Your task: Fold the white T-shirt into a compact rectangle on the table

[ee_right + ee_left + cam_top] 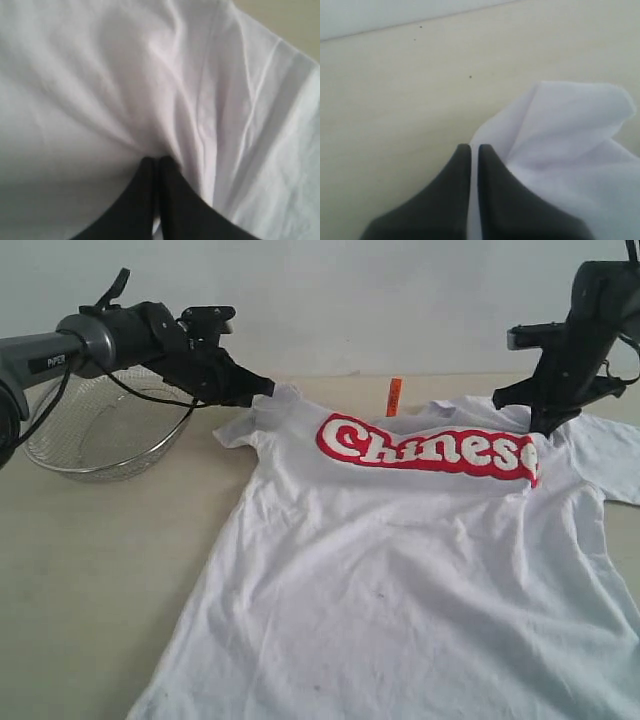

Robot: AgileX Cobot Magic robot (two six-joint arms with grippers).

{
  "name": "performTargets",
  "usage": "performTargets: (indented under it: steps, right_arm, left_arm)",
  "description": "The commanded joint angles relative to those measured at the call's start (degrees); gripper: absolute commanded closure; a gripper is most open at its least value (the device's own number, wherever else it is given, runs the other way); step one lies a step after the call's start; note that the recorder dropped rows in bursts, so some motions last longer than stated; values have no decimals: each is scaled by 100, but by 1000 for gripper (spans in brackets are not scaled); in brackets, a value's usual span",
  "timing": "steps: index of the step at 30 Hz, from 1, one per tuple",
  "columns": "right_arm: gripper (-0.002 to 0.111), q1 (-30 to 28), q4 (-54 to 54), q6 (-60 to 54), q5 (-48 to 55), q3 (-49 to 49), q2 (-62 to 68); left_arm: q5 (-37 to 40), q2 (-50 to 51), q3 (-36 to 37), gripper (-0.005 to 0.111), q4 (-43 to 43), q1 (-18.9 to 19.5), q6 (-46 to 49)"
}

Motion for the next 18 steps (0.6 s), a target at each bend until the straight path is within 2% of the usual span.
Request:
performTargets:
  steps: [1, 5, 9, 13, 18]
  right_arm:
    - [109, -300, -264, 22, 89, 20, 102]
    - [109, -385, 3, -123, -17, 20, 67]
    - [109, -325, 977, -529, -23, 20, -265]
    - [109, -246, 962, -525, 142, 20, -828]
    - [109, -153, 1007, -329, 142, 609, -1463]
  left_arm:
    - [13, -270, -11, 102, -20, -16, -12]
    - [270, -581, -11, 102, -20, -16, 23]
    - [1104, -750, -11, 102, -8, -16, 159]
    - [2066, -974, 28, 102, -88, -66, 651]
    - [2602, -1251, 339, 102, -774, -105, 982]
